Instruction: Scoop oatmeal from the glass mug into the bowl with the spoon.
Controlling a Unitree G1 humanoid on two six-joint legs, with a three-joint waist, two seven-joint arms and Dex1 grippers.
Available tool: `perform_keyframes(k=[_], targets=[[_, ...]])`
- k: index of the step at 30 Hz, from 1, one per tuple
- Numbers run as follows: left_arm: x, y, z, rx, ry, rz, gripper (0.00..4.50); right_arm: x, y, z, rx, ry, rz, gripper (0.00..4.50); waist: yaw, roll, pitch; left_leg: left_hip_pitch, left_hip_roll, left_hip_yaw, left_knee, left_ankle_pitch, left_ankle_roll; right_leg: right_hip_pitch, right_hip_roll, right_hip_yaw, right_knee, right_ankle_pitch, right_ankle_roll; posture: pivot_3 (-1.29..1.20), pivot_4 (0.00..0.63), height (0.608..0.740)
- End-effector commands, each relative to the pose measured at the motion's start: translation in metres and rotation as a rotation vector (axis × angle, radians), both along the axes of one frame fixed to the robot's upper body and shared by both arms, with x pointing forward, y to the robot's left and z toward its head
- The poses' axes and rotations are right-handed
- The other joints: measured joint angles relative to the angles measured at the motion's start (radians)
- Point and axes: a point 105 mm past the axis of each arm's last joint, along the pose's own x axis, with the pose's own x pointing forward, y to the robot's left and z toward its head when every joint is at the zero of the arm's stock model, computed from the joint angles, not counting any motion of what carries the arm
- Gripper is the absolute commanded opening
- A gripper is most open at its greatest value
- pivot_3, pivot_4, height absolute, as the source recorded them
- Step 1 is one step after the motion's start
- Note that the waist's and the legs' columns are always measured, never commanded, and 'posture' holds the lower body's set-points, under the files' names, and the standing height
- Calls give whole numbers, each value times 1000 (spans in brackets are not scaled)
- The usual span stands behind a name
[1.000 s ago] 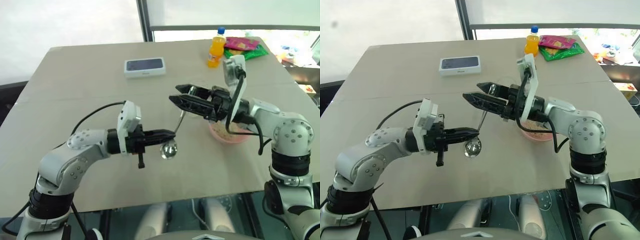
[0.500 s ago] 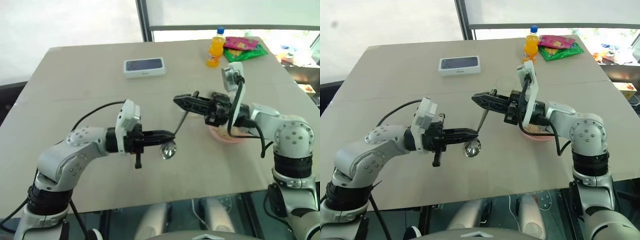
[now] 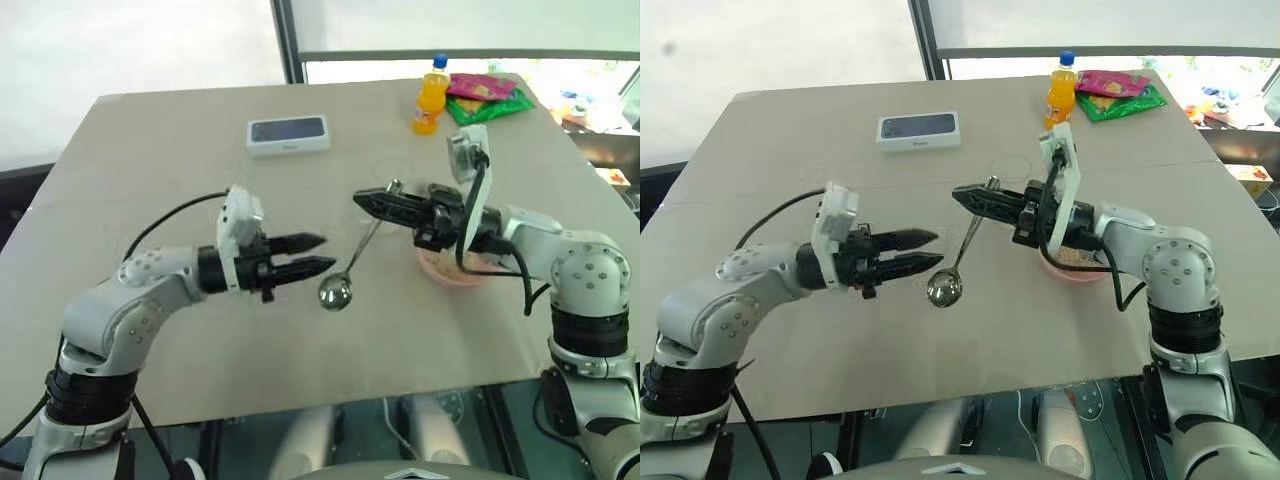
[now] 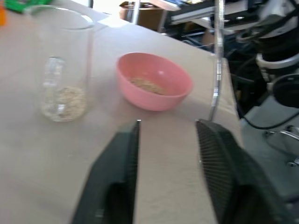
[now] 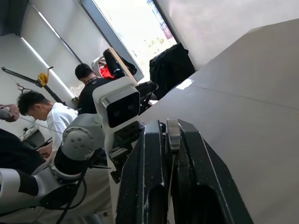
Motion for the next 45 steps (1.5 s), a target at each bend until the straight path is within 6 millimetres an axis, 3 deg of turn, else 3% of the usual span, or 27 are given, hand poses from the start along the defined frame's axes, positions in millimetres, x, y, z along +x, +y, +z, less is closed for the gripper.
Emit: perform_keyframes(k=[1, 6, 11, 20, 28, 33, 37, 45], targets=[[-3, 7, 12, -38, -52, 55, 2339, 2, -18, 7, 43, 1, -62, 0, 0, 0, 0, 0, 0, 0, 0, 0, 0, 0, 0, 0, 0, 0, 0, 0, 150, 740], [6, 26, 0, -34, -130, 252, 2339, 7, -54, -2, 44, 64, -199, 0, 4, 0, 0, 0, 0, 1, -1, 0, 0, 0, -1, 1, -1, 0, 0, 0, 150, 740], [19, 28, -29, -14, -192, 416, 2339, 22, -87, -2, 118, 118, -361, 0, 5, 0, 0, 0, 0, 2, 0, -1, 2, 0, -3, 3, -1, 0, 0, 0, 150, 740], [48, -7, -49, 15, -391, 524, 2339, 54, -136, 18, 361, 196, -645, 0, 11, 0, 0, 1, 0, 4, 1, -1, 2, 0, -1, 4, -1, 1, 0, 0, 150, 740], [65, -40, -58, 4, -491, 545, 2339, 64, -176, 15, 333, 181, -842, 0, 14, 0, 0, 0, 0, 7, 1, -1, 3, 0, -1, 5, -1, 1, 0, 0, 150, 740], [80, -53, -52, -11, -537, 551, 2339, 64, -187, 15, 325, 169, -887, 0, 15, 0, 0, 1, 0, 7, 2, -1, 3, 1, 0, 5, 0, 1, 1, 0, 150, 740], [81, -64, -54, -9, -552, 497, 2339, 62, -190, 15, 323, 165, -902, 0, 13, 0, 0, 1, 0, 8, 2, -1, 3, 0, 0, 5, 0, 1, 1, 0, 150, 740], [94, -64, -52, -42, -525, 534, 2339, 58, -195, 15, 304, 148, -926, 0, 16, 0, 0, 1, 0, 8, 3, -1, 3, 1, 0, 6, 1, 2, 2, 0, 150, 740]])
